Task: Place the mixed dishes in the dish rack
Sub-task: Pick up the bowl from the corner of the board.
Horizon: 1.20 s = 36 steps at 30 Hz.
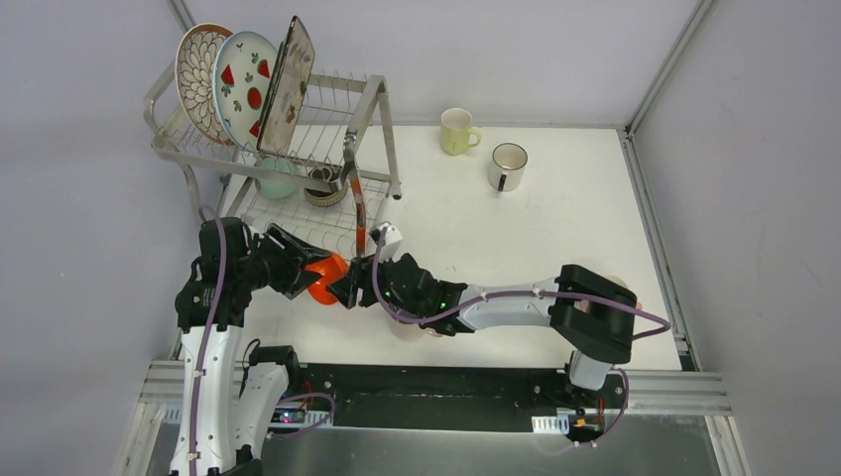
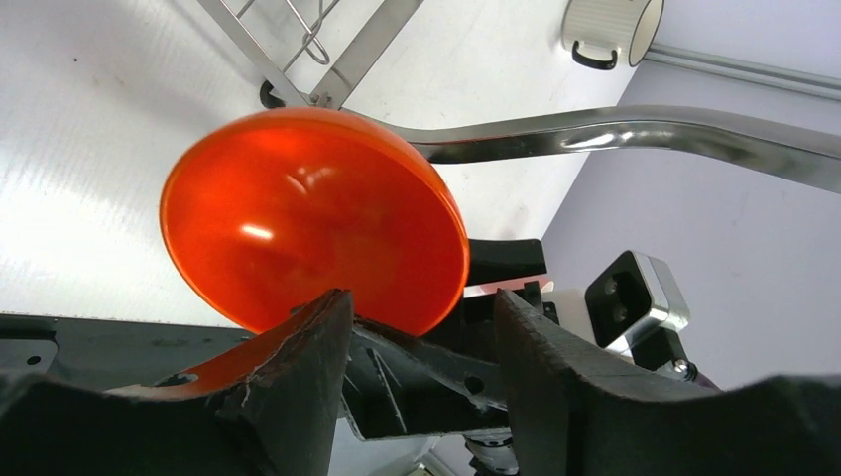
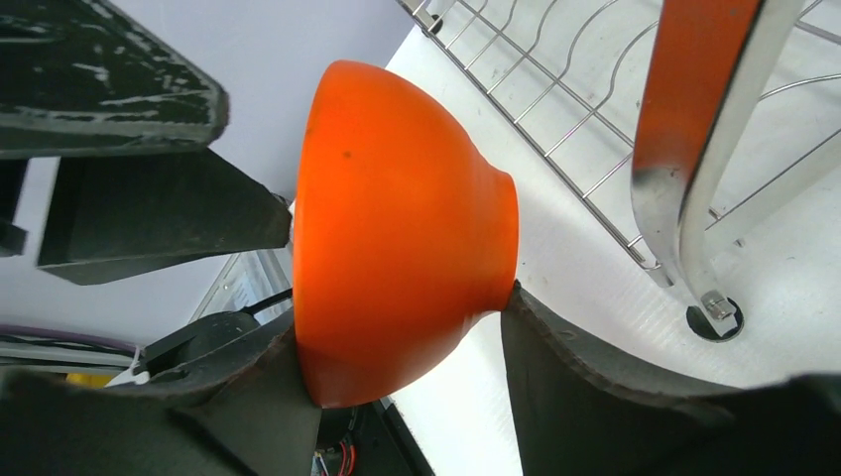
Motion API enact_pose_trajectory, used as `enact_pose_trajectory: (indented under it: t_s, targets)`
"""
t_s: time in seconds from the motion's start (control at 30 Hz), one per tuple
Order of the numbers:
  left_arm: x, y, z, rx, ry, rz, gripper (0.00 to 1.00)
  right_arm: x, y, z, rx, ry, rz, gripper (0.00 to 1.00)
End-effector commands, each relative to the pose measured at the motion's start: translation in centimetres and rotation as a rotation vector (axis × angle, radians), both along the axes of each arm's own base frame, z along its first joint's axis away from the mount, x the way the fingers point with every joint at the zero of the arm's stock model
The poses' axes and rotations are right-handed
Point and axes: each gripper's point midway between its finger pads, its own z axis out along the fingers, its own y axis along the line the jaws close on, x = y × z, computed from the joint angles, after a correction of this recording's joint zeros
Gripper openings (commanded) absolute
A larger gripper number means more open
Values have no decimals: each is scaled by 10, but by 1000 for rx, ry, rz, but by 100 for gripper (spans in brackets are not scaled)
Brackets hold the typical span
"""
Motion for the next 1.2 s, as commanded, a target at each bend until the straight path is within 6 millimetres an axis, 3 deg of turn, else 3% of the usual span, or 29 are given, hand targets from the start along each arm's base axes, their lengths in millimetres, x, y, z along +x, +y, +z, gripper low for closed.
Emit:
enact_pose_trajectory:
  t_s: [0.0,0.17,0.3,0.6,0.83,1.17]
  targets:
    - [2,-5,24,9,-83,-47,59,2,-6,72,186,-53,-17,36]
    - [0,-7,30,22,-107,-67,76,1,-22,73,180,-64,-32,35]
    - [-1,-11,30,6,-101,-81,80,2,-40,73,157,-78,-62,35]
    - [0,-8,26,30,-103,-76,81,3,-88,87,127,-143,-130,35]
    - [8,-2,1,59,-76,-50,80,9,-133,93,91,-190,-221,34]
    - [33,-4,-18,66,-125,-83,75,38,-183,108,-10,-312,-356,34]
